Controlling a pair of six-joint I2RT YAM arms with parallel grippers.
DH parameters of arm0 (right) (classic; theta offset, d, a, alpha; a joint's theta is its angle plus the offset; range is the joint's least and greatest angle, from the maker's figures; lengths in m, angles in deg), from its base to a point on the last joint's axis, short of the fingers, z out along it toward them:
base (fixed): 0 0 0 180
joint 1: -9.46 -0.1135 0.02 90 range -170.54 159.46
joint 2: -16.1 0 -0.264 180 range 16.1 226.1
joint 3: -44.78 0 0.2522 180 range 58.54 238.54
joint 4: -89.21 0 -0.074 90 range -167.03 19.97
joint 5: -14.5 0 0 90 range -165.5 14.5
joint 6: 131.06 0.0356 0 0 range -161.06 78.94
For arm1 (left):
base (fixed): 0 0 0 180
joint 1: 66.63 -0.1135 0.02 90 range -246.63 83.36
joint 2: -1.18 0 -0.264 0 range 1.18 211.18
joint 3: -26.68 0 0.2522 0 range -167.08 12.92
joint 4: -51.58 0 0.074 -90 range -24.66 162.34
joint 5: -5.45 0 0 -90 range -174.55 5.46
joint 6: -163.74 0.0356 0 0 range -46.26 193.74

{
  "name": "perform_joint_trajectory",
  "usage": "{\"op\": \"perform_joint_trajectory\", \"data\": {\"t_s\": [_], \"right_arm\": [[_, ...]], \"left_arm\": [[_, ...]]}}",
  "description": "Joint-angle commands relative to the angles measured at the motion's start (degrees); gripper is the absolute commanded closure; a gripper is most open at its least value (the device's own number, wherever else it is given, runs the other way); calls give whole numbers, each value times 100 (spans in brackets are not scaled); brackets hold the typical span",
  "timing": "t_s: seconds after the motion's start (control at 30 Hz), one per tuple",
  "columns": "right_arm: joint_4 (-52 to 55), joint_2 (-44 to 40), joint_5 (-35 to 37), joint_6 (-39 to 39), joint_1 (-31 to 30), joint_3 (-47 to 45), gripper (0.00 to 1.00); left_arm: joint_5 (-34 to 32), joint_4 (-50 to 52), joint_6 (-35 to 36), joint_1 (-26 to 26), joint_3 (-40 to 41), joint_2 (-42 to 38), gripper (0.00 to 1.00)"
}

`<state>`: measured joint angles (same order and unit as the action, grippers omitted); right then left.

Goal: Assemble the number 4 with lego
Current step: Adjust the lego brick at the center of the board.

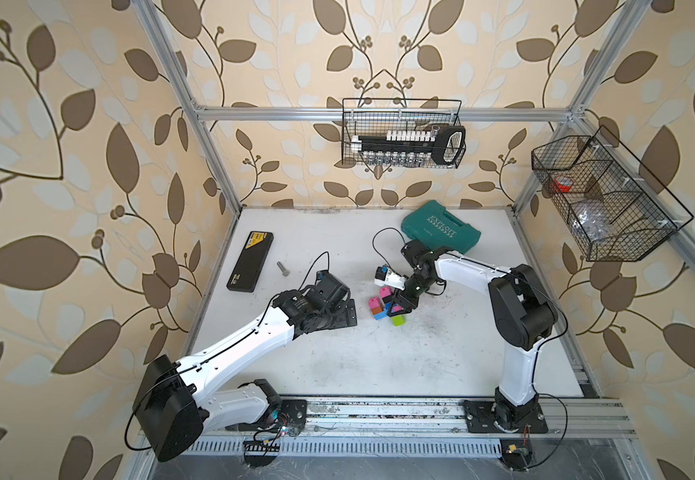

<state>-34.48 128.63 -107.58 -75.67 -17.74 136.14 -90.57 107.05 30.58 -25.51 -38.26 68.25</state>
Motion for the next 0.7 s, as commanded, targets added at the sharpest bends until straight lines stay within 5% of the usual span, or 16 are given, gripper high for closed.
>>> {"op": "perform_joint_trajectory", "data": {"t_s": [0.0,0.3,0.47,0.67], "right_arm": [[216,167,-229,94,56,286,42],[268,301,-244,337,136,510,40],[-573,-190,-285,1386,506,171,39],[-1522,-1266,51,2210,887,-648,23]], "left_arm": [[-4,-76,136,-87,3,-42,1],[-21,-41,141,-140,10,-80,1],[-109,-117,287,-157,15,-15,1],[-810,-362,1056,-245,-169,35,1]]}}
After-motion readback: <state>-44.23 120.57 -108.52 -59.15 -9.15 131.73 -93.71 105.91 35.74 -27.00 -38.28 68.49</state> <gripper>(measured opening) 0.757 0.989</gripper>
